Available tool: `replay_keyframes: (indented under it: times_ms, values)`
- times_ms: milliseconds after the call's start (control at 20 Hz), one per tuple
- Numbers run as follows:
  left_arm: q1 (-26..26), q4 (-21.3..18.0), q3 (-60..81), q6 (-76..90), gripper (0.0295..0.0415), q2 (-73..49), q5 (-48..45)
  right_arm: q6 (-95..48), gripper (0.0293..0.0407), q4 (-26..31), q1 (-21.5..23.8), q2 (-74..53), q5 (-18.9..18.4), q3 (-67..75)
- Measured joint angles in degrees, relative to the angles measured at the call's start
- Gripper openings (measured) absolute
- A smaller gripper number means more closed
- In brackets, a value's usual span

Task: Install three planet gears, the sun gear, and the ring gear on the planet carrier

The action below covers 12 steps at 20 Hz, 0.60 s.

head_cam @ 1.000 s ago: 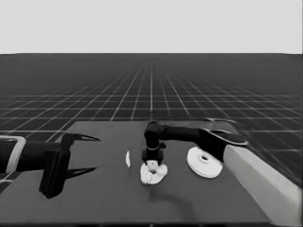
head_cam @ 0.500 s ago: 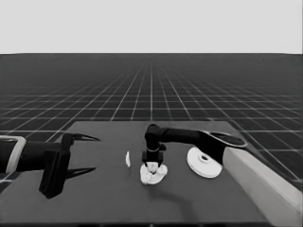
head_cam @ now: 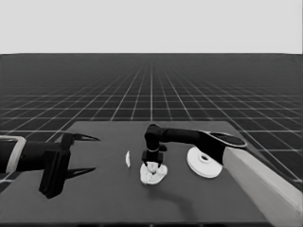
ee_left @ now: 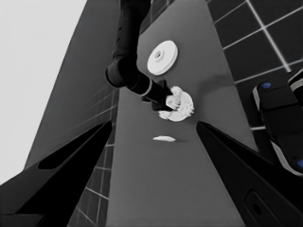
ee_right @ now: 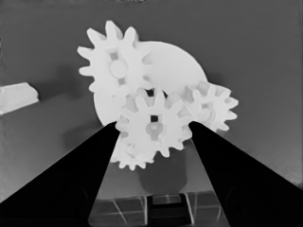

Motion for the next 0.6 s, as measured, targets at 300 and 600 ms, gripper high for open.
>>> replay_keyframes:
  times_ms: [300, 600]
  values:
    - [0.0, 0.0, 0.0, 0.0, 0.0385, 0.0, 0.0, 3.6, 0.031, 0.0, 0.0, 0.0, 0.0, 0.0]
    - [0.0, 0.0, 0.0, 0.0, 0.0385, 0.0, 0.0, 7.2, 0.0309, 0.0, 0.0, 0.0, 0.0, 0.0]
